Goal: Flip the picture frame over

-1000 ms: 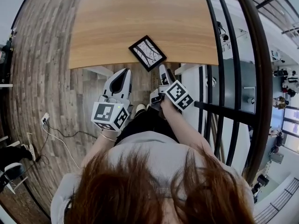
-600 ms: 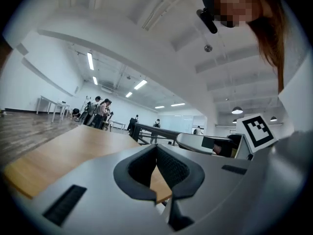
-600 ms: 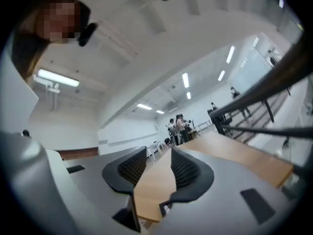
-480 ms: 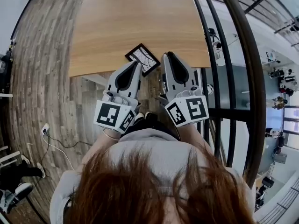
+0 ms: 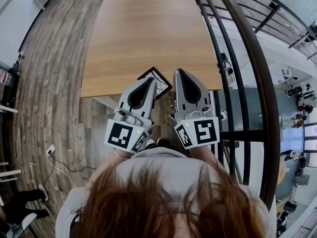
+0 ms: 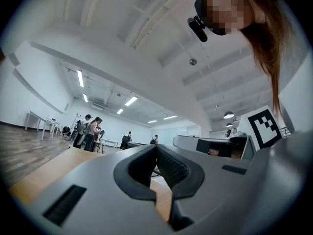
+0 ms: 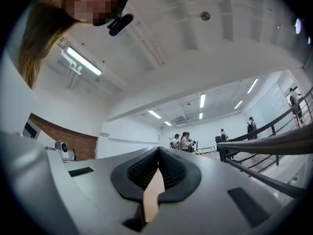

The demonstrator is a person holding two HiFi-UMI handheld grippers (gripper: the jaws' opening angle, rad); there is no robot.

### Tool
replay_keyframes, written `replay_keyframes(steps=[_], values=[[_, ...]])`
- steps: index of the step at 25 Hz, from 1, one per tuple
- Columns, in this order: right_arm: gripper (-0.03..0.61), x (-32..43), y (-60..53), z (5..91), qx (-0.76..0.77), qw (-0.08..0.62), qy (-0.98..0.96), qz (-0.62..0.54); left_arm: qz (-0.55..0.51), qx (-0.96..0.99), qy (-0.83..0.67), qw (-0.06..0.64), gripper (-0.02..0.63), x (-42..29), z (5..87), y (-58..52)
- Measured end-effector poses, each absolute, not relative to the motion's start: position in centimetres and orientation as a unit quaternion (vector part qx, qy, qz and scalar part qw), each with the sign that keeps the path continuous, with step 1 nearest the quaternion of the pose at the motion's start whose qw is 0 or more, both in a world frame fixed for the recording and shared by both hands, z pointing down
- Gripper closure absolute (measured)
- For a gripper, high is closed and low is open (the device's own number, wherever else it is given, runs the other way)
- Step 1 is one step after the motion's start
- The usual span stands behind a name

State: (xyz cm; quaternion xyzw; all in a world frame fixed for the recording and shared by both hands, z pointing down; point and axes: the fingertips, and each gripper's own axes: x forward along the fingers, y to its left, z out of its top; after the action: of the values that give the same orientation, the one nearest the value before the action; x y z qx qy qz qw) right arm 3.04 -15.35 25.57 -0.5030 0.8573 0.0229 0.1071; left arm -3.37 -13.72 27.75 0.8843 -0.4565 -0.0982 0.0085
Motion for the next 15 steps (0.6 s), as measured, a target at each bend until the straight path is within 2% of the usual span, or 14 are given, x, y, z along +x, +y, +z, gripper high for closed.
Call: replay_keyframes(steps=[15], values=[[0.563,2.8,-15.8,27.2,-0.493,0.087,0.866,0.003,-0.097,0.877,-0.47,0.017,0.607,-3.0,28.4,-13.6]])
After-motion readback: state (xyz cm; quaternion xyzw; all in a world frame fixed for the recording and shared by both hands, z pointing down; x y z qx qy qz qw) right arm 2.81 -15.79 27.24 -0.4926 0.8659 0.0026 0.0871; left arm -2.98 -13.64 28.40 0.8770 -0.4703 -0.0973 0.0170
